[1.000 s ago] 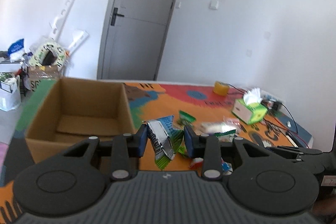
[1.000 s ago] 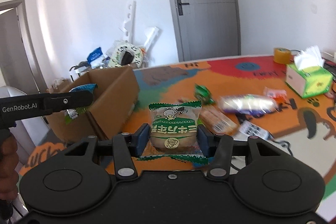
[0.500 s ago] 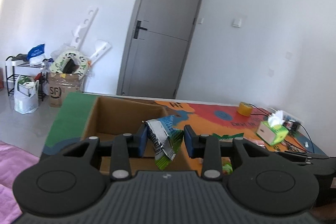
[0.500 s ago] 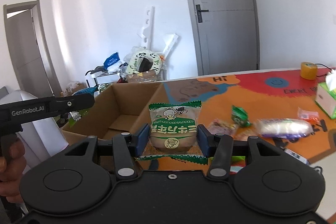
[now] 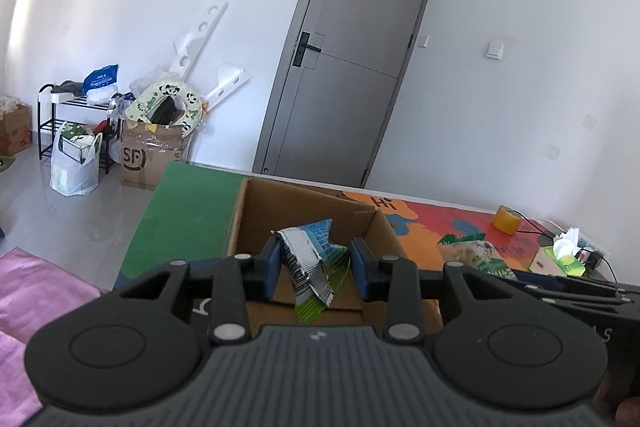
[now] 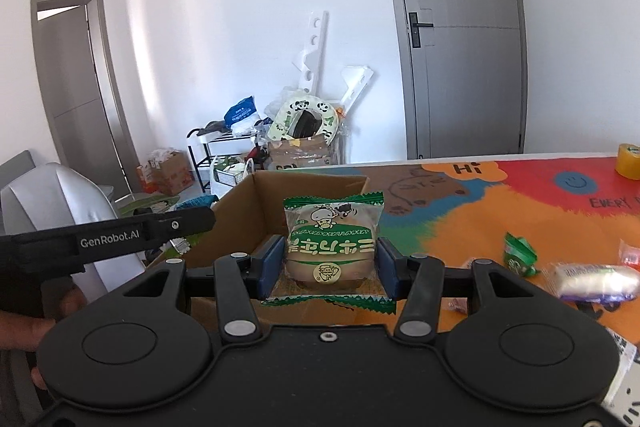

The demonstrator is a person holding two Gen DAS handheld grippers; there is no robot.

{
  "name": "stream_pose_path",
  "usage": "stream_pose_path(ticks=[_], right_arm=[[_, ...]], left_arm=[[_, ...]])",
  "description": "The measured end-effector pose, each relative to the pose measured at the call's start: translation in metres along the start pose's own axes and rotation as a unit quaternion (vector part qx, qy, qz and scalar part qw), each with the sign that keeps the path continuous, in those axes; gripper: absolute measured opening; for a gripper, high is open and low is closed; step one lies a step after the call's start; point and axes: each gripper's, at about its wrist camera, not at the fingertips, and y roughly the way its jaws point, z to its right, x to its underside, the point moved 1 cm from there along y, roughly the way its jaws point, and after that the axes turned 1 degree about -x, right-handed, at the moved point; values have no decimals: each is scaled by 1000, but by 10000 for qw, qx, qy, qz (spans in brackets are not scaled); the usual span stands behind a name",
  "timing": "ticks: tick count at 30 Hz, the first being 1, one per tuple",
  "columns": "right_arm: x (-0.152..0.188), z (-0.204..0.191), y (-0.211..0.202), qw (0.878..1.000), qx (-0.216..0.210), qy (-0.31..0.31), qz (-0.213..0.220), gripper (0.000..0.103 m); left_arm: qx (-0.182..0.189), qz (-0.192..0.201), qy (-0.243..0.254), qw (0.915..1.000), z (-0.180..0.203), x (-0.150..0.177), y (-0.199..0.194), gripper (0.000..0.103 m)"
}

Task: Organize snacks
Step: 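Carry both snacks into the cardboard box and open both tools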

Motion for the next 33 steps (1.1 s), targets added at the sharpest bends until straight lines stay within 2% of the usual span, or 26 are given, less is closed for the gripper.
stream_pose_path(ticks=[14,17,33], right_arm=[[-7,0,23,9998,-64,201,-34,49],[-8,0,27,9996,-120,259,-55,49],[-19,-14,43,9991,-362,210,-39,50]], left_arm=[[-98,-229,-96,9996,-9,-2,26,38],[-187,-151,-140,9996,-11,-5,22,39],[-283,-29,-309,9991,-21,-17,7,58]])
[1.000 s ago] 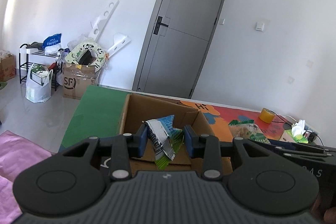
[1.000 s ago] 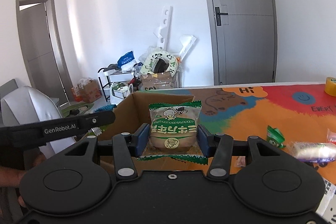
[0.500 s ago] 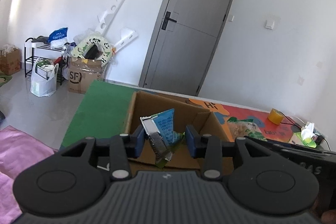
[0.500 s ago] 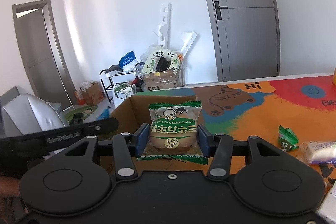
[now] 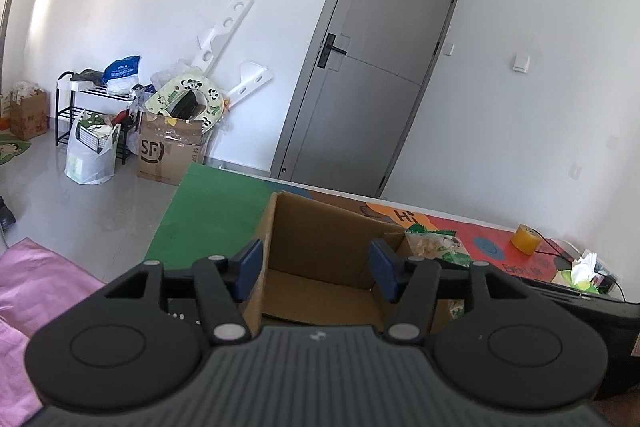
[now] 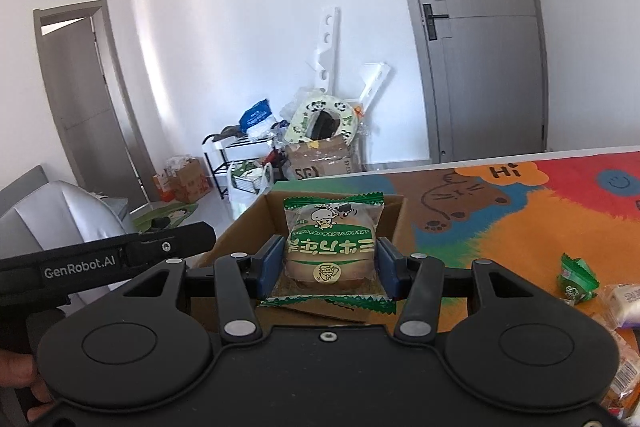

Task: Organize snacks
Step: 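Carry both snacks into the cardboard box and open both tools, then grasp the white square cake pack with the right tool while the left tool grasps the red packet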

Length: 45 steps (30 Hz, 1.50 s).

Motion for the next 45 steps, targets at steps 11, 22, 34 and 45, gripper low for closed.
stream_pose_path(ticks=[11,22,34,45], right_arm=[[7,20,-27,9996,207,202,20,61],[29,51,-81,9972,614,430,46,77],[54,99,-143,9905,1120,764,217,97],[68,135,-180,9820,1619,927,286,99]], left_arm=[[-168,-136,23,9998,11,11,-12,77],[97,-191,274,9994,54,25,-24,85],[543,-336,651,9958,111,49,-31,92],[888,-537,921,9903,156,70,-24,92]])
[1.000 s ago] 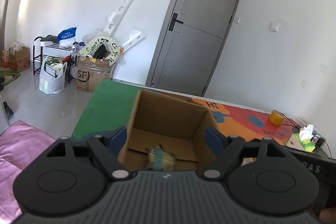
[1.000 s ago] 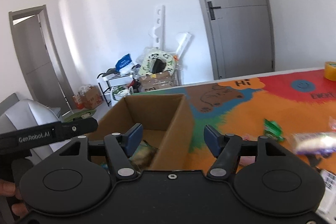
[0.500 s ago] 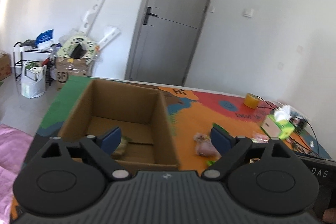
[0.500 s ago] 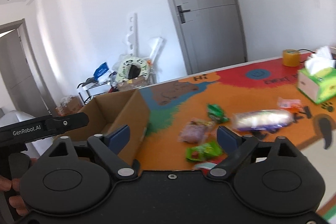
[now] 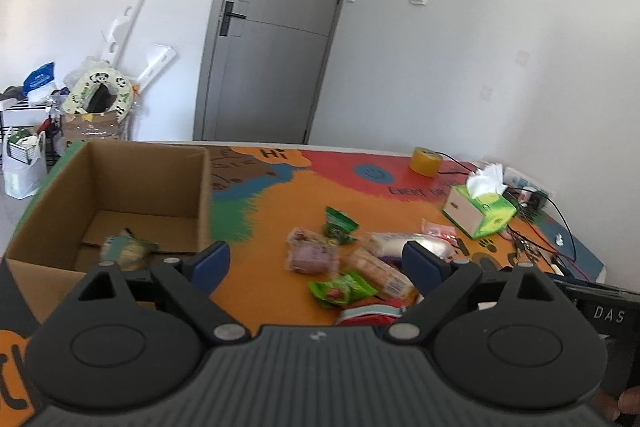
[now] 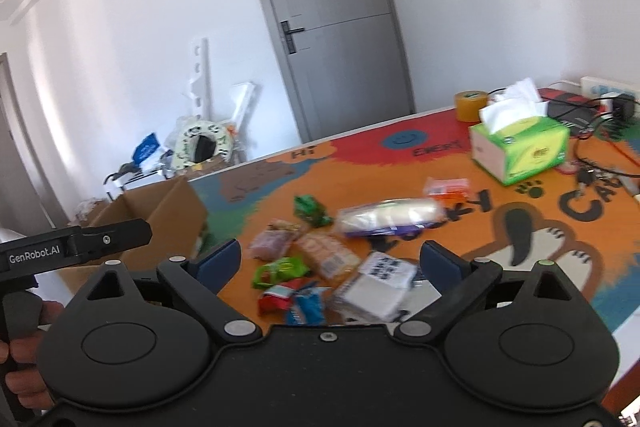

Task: Organize snacks
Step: 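Grasp the white square cake pack with the right tool while the left tool grasps the red packet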

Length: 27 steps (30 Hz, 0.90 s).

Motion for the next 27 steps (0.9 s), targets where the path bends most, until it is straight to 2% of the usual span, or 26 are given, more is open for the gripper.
stream_pose_path(ticks=[5,10,17,27], right_arm=[[3,12,-2,9997,241,-66,38,102],[6,23,0,9996,270,3,98,103],[18,53,13,9987,192,461,-129,103],[35,71,36,9974,147,592,-376,101]], left_arm=[[71,-138,49,9999,13,7,12,92],[143,-329,111,9993,25,14,29,92],[137,-608,188,9979,38,28,57,92],[229,-923,204,9953,46,47,95,90]])
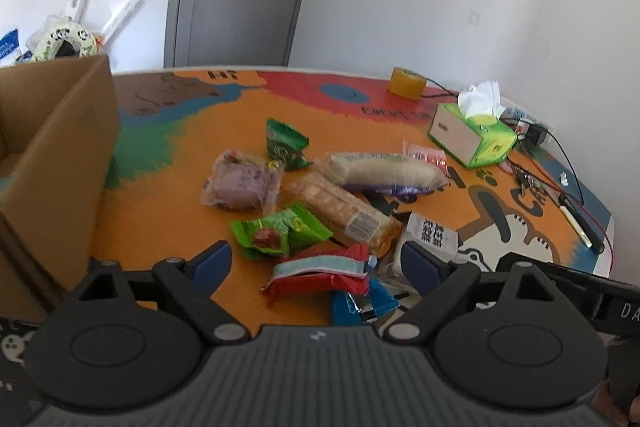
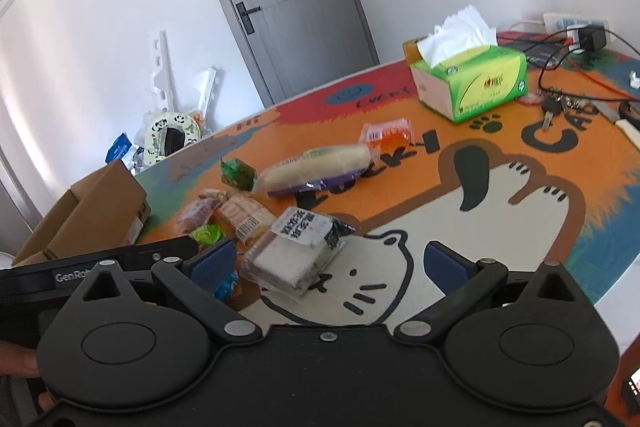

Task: Organize snacks
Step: 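Grasp the white square cake pack with the right tool while the left tool grasps the red packet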

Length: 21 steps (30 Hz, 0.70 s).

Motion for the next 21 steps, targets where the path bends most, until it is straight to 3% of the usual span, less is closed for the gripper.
stream_pose_path(ticks=[3,5,7,9,16,21], right_arm=[[2,-1,6,10000,-40,-6,-69,99],[3,-3,10,9999,-71,-21,-106,98],[3,-5,13,9998,-102,-60,-148,98],[3,-8,17,9997,-151,-105,-174,98],[3,-17,30,9993,-176,-129,-290,96],[0,-25,41,9992,-177,-127,-328,93]], left_arm=[[40,-55,-35,10000,-1,4,7,87],[89,-99,-43,9999,-2,5,11,78],[196,-192,-112,9996,-6,7,15,61],[378,-179,-257,9988,-10,7,16,56],[496,-31,-262,9984,-18,4,7,22],[504,20,-332,9982,-26,-1,0,16]])
